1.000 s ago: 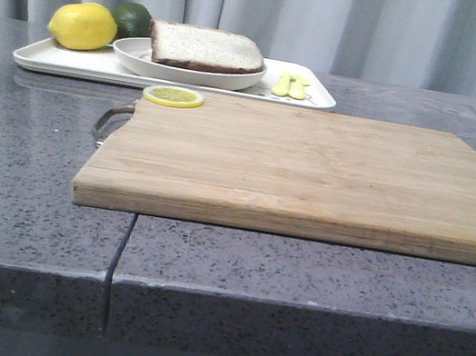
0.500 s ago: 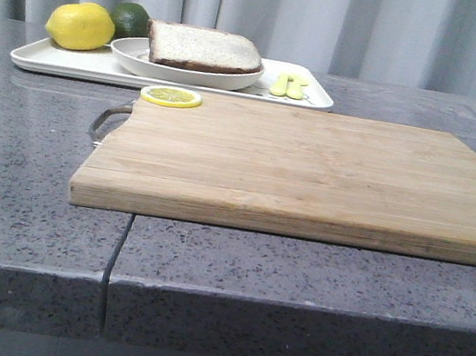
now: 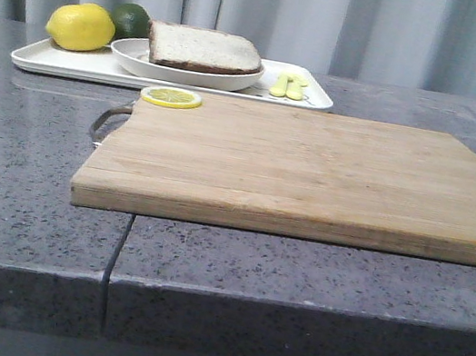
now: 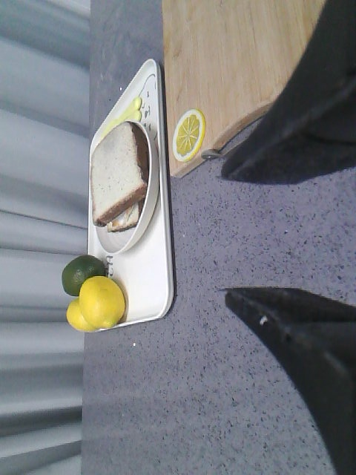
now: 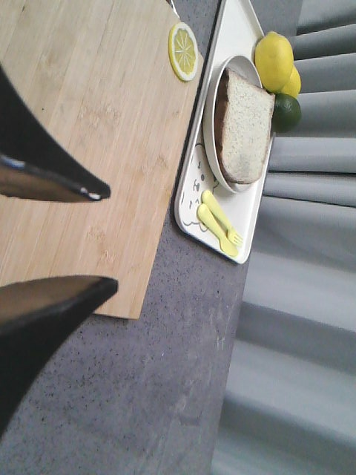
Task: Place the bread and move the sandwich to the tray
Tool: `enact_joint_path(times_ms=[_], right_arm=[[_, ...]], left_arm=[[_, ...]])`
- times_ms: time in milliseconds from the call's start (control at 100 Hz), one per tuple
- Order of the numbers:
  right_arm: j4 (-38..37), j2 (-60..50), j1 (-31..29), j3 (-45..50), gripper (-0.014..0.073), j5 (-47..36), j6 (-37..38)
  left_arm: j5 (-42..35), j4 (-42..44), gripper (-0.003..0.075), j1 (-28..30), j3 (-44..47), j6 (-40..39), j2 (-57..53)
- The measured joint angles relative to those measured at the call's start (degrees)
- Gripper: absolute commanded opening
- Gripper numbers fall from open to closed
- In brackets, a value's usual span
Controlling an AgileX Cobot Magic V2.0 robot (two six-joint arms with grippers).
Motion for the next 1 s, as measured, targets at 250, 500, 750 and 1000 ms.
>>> enact_joint_path(times_ms=[250,500,750,1000], right_arm=[[0.5,-0.7,0.0,1.1,0.0267,-1.6,0.0],[0.6,-0.7,0.0,1.1,0.0111,-1.6,0.0],[0.6,-0.7,0.0,1.1,-0.0069,-1.7,0.0],[0.6,-0.7,0.0,1.1,-0.0069,-1.7,0.0]], left_arm=[[-2.2,-1.0,0.0303,0.0,2.9,0.0,-1.3],[-2.7,-1.2,0.0104,0.0,2.9,0.0,-1.3],[-2.7,-1.2,-0.002,0.0,2.9,0.0,-1.3],[-2.7,-1.2,-0.002,0.0,2.9,0.0,-1.3]])
